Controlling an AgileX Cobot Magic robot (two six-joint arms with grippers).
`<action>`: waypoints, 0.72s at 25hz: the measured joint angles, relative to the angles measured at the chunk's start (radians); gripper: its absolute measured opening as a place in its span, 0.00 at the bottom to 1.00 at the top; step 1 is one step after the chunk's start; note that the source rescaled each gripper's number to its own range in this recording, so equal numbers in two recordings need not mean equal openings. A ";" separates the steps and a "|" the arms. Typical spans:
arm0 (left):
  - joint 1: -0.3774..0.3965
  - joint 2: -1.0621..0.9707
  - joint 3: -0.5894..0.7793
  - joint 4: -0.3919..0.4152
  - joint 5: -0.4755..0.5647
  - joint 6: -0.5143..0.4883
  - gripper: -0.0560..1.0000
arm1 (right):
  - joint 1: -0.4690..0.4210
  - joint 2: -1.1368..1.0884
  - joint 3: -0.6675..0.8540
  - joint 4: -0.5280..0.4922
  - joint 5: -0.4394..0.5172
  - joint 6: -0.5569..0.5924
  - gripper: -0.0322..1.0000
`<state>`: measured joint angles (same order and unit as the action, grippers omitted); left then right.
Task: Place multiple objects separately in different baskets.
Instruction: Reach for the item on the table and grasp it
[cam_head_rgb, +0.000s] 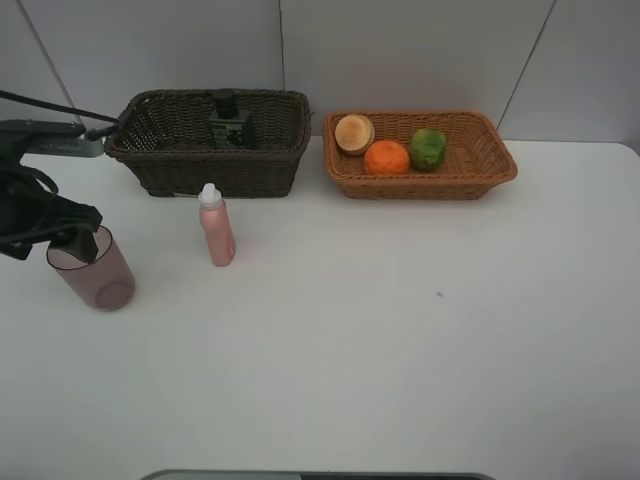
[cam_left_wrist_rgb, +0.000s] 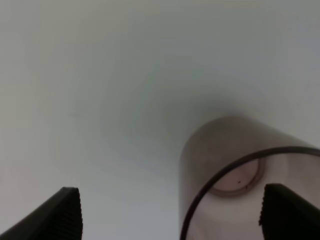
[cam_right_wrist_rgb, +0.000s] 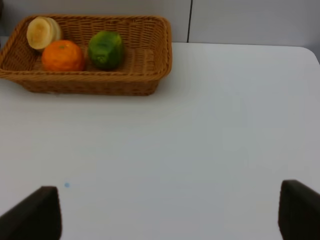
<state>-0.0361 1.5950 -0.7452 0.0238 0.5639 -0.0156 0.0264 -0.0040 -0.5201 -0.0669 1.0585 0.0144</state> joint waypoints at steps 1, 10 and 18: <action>0.000 0.008 0.004 0.000 -0.012 0.000 0.92 | 0.000 0.000 0.000 0.000 0.000 0.000 0.85; 0.000 0.121 0.007 -0.009 -0.130 0.000 0.92 | 0.000 0.000 0.000 0.000 0.000 0.000 0.85; 0.000 0.157 0.007 -0.015 -0.159 0.000 0.92 | 0.000 0.000 0.000 0.001 0.000 0.000 0.85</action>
<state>-0.0361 1.7523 -0.7384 0.0087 0.4052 -0.0156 0.0264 -0.0040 -0.5201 -0.0661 1.0585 0.0144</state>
